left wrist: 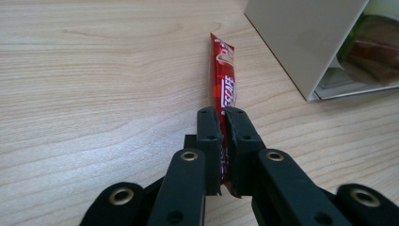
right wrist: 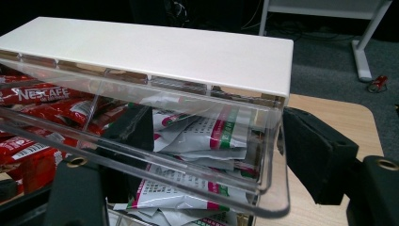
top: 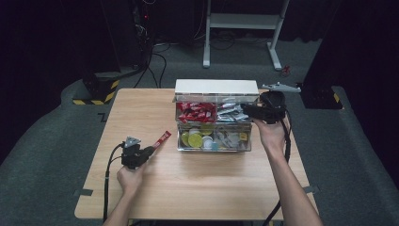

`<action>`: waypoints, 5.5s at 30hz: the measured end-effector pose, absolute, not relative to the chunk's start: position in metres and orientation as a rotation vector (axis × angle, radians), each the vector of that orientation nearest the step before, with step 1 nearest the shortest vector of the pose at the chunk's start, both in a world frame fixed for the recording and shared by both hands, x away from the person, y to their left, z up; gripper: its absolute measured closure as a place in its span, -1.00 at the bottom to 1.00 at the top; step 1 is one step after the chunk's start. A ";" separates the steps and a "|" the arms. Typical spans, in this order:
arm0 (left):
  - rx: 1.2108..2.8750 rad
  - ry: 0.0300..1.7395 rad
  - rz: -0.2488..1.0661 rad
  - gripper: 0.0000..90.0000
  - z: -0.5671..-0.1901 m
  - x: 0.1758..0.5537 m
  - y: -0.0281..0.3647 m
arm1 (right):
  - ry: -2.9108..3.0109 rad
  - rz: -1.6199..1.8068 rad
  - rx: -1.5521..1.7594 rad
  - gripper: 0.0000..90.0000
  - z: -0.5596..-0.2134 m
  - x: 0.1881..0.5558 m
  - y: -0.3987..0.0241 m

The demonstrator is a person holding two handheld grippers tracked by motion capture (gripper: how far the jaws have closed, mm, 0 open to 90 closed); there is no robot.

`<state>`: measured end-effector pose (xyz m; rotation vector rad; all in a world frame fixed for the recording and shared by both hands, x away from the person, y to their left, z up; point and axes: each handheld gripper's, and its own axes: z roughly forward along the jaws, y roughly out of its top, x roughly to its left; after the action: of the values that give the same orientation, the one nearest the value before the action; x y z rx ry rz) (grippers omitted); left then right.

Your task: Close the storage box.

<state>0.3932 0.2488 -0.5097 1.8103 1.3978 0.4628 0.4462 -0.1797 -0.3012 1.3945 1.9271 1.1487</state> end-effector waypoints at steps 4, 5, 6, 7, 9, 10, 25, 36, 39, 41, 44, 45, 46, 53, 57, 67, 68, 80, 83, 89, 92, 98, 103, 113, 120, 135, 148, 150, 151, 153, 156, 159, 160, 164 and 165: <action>1.821 1.401 0.461 0.89 -0.511 0.394 0.248 | 1.929 1.156 1.396 -0.40 -0.301 0.447 -0.180; 1.837 1.403 0.461 0.89 -0.512 0.395 0.248 | 1.931 1.155 1.398 -0.40 -0.301 0.447 -0.181; 1.834 1.410 0.459 0.88 -0.513 0.395 0.247 | 1.930 1.155 1.398 -0.40 -0.301 0.447 -0.180; 1.834 1.410 0.459 0.88 -0.513 0.395 0.247 | 1.930 1.155 1.398 -0.40 -0.301 0.447 -0.180; 1.850 1.408 0.463 0.87 -0.514 0.395 0.247 | 1.928 1.150 1.399 -0.39 -0.301 0.446 -0.180; 1.852 1.412 0.459 0.87 -0.514 0.395 0.245 | 1.928 1.146 1.399 -0.39 -0.301 0.446 -0.180; 1.906 1.398 0.437 0.80 -0.520 0.397 0.242 | 1.928 1.141 1.412 -0.39 -0.300 0.446 -0.179; 1.890 1.372 0.417 0.23 -0.515 0.393 0.248 | 1.929 1.155 1.410 -0.40 -0.301 0.446 -0.180; 1.866 1.368 0.440 0.15 -0.510 0.391 0.252 | 1.929 1.162 1.408 -0.40 -0.302 0.447 -0.181; 1.839 1.369 0.436 0.11 -0.506 0.389 0.254 | 1.929 1.165 1.410 -0.40 -0.302 0.447 -0.181; 1.825 1.365 0.451 0.07 -0.502 0.387 0.258 | 1.928 1.167 1.411 -0.40 -0.302 0.446 -0.181; 1.821 1.364 0.460 0.06 -0.501 0.385 0.259 | 1.928 1.168 1.413 -0.40 -0.302 0.446 -0.181; 1.812 1.371 0.462 0.06 -0.500 0.384 0.261 | 1.927 1.170 1.411 -0.40 -0.302 0.446 -0.181; 1.788 1.396 0.516 0.07 -0.492 0.376 0.273 | 1.929 1.163 1.412 -0.39 -0.302 0.446 -0.181; 1.800 1.417 0.526 0.07 -0.498 0.373 0.282 | 1.926 1.144 1.405 -0.37 -0.302 0.445 -0.180; 1.821 1.494 0.582 -0.01 -0.516 0.365 0.300 | 1.928 1.140 1.407 -0.30 -0.303 0.443 -0.181; 1.821 1.502 0.594 -0.02 -0.517 0.364 0.300 | 1.932 1.135 1.404 -0.29 -0.304 0.443 -0.182; 1.830 1.536 0.695 -0.15 -0.528 0.359 0.301 | 1.946 1.122 1.414 -0.32 -0.310 0.441 -0.184; 1.835 1.543 0.708 -0.18 -0.528 0.360 0.300 | 1.943 1.125 1.421 -0.34 -0.311 0.440 -0.185; 1.830 1.561 0.709 -0.28 -0.528 0.360 0.300 | 1.946 1.134 1.424 -0.35 -0.314 0.440 -0.187; 1.826 1.568 0.708 -0.31 -0.528 0.360 0.300 | 1.945 1.136 1.434 -0.36 -0.315 0.440 -0.189; 1.830 1.564 0.703 -0.34 -0.528 0.360 0.300 | 1.947 1.172 1.411 -0.46 -0.312 0.435 -0.191; 1.831 1.565 0.702 -0.35 -0.528 0.360 0.300 | 1.944 1.176 1.415 -0.47 -0.310 0.433 -0.195; 1.831 1.565 0.702 -0.35 -0.528 0.360 0.300 | 1.928 1.185 1.412 -0.47 -0.311 0.429 -0.200; 1.830 1.565 0.698 -0.35 -0.528 0.360 0.300 | 1.951 1.162 1.414 -0.48 -0.312 0.428 -0.204; 1.827 1.565 0.705 -0.35 -0.529 0.361 0.300 | 1.960 1.166 1.442 -0.51 -0.319 0.424 -0.207; 1.825 1.571 0.707 -0.35 -0.529 0.361 0.300 | 1.986 1.165 1.443 -0.53 -0.323 0.425 -0.208; 1.822 1.574 0.706 -0.35 -0.529 0.361 0.300 | 1.997 1.156 1.442 -0.53 -0.325 0.426 -0.209; 1.822 1.574 0.706 -0.35 -0.529 0.361 0.300 | 2.000 1.140 1.437 -0.53 -0.326 0.425 -0.209; 1.822 1.573 0.708 -0.35 -0.529 0.361 0.300 | 2.008 1.139 1.451 -0.54 -0.329 0.426 -0.209; 1.822 1.573 0.707 -0.35 -0.529 0.361 0.300 | 2.019 1.129 1.472 -0.55 -0.335 0.427 -0.209; 1.824 1.572 0.708 -0.35 -0.529 0.361 0.300 | 2.014 1.138 1.481 -0.54 -0.341 0.427 -0.209; 1.824 1.571 0.708 -0.35 -0.529 0.361 0.300 | 2.013 1.143 1.482 -0.54 -0.343 0.427 -0.209; 1.823 1.575 0.709 -0.35 -0.529 0.361 0.299 | 2.005 1.178 1.483 -0.55 -0.346 0.426 -0.211; 1.823 1.575 0.709 -0.36 -0.529 0.361 0.299 | 2.005 1.181 1.482 -0.55 -0.346 0.425 -0.212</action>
<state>0.3610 0.2994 -0.5286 1.8234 1.5750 0.7086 0.4253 -0.2116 -0.3460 1.4820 2.0054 1.1814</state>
